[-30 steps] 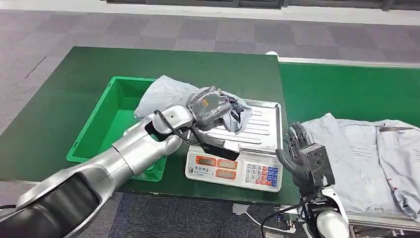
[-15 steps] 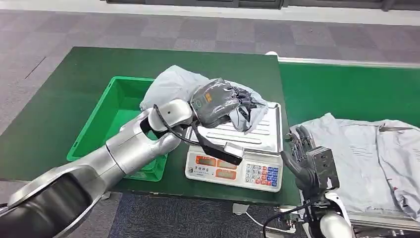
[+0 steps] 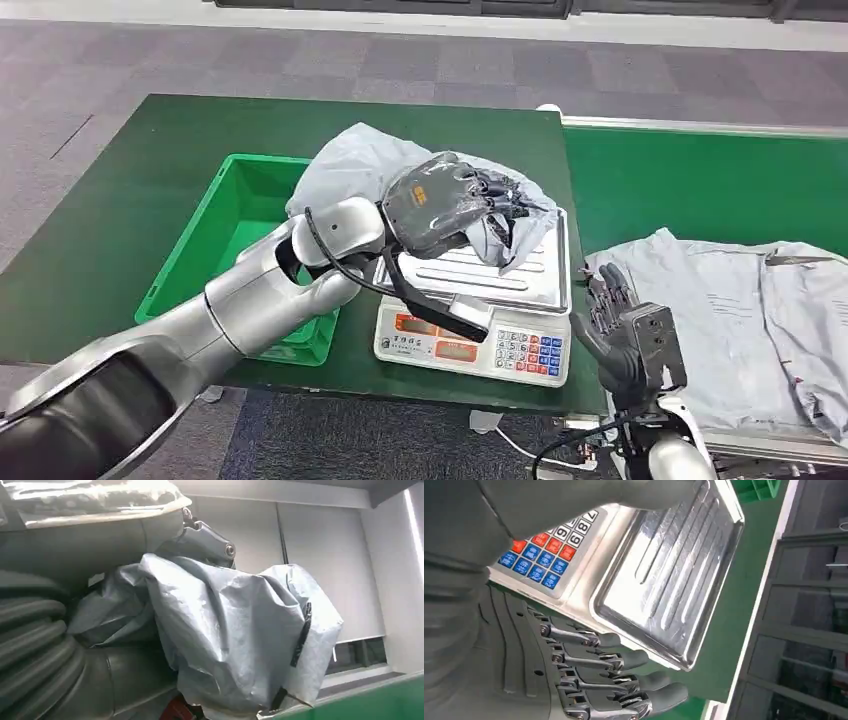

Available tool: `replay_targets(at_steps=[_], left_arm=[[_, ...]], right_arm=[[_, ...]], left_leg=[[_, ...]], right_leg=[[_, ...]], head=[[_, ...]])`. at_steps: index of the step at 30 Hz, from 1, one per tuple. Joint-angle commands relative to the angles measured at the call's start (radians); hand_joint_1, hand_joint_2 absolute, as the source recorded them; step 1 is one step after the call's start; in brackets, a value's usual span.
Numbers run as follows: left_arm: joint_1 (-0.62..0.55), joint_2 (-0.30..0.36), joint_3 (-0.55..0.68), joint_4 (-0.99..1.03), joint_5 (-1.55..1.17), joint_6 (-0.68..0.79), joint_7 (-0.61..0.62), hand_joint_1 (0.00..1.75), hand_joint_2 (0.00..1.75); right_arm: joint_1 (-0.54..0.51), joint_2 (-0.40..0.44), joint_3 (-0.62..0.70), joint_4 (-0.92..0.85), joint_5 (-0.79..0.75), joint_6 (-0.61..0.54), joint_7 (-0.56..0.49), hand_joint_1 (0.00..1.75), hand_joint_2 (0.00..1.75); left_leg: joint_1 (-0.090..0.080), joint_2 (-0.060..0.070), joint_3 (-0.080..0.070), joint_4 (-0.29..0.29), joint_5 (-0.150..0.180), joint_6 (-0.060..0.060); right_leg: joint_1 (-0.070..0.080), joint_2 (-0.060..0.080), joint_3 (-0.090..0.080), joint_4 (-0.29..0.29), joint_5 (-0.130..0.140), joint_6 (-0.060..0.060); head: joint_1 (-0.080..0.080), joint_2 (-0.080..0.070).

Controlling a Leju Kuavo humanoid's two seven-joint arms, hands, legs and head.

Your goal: Moved the parcel from conveyor to table for the left to box.

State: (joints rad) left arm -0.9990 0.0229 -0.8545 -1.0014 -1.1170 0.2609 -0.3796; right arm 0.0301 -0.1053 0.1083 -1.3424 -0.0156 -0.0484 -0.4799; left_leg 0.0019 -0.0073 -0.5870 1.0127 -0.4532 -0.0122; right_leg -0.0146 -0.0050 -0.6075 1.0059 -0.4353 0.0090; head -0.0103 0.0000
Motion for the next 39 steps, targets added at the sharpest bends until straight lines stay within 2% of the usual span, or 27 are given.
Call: replay_targets(at_steps=[1,12,13,18,22,26,39], left_arm=[[-0.037,0.021,-0.037,0.007,-0.002,-0.002,0.002,1.75,1.75],[-0.059,0.036,0.005,0.018,-0.018,0.001,0.036,1.75,1.75],[-0.068,0.038,0.037,0.064,-0.014,-0.009,0.08,1.75,1.75],[-0.128,0.054,0.105,0.294,-0.015,0.073,0.061,1.75,1.75],[-0.128,0.052,0.146,0.375,-0.036,0.104,0.091,1.75,1.75],[-0.136,0.067,0.151,0.435,-0.077,0.092,0.107,1.75,1.75],[-0.154,0.074,0.17,0.48,-0.145,0.065,0.137,1.75,1.75]], right_arm=[[-0.012,0.008,-0.012,0.009,-0.003,-0.004,0.003,0.0,1.75],[-0.017,0.018,-0.023,0.01,0.014,-0.011,0.014,0.0,1.75],[-0.014,0.012,-0.024,0.006,0.014,-0.011,0.014,0.0,1.75],[-0.041,-0.035,0.004,0.044,-0.012,-0.001,0.007,0.0,1.75],[-0.075,-0.049,0.031,0.101,-0.03,0.002,-0.007,0.0,1.75],[-0.114,-0.05,0.059,0.146,-0.029,0.007,-0.016,0.0,1.75],[-0.092,-0.043,0.051,0.122,-0.018,0.005,-0.015,0.0,1.75]], left_leg=[[0.001,0.001,0.001,0.0,0.0,0.0],[0.001,0.002,0.0,0.0,0.0,0.0],[0.001,0.002,0.001,0.0,0.0,0.0],[0.001,0.005,0.001,-0.001,0.0,0.0],[0.001,0.006,0.002,-0.001,0.0,-0.001],[0.002,0.006,0.002,-0.002,0.001,-0.001],[0.001,0.002,0.0,0.0,0.001,-0.002]], right_leg=[[0.001,0.001,0.001,-0.001,0.0,-0.001],[0.001,0.001,0.0,-0.001,0.001,-0.001],[0.001,0.002,0.0,-0.001,0.001,-0.001],[0.001,0.005,0.0,-0.001,0.002,-0.001],[0.001,0.005,0.0,-0.001,0.002,-0.001],[0.002,0.006,0.001,-0.003,0.003,-0.001],[0.001,0.002,0.0,0.0,0.001,-0.002]], head=[[0.0,0.0],[0.0,0.0],[0.0,0.0],[0.0,0.0],[0.0,0.0],[0.0,0.0],[0.0,0.0]])
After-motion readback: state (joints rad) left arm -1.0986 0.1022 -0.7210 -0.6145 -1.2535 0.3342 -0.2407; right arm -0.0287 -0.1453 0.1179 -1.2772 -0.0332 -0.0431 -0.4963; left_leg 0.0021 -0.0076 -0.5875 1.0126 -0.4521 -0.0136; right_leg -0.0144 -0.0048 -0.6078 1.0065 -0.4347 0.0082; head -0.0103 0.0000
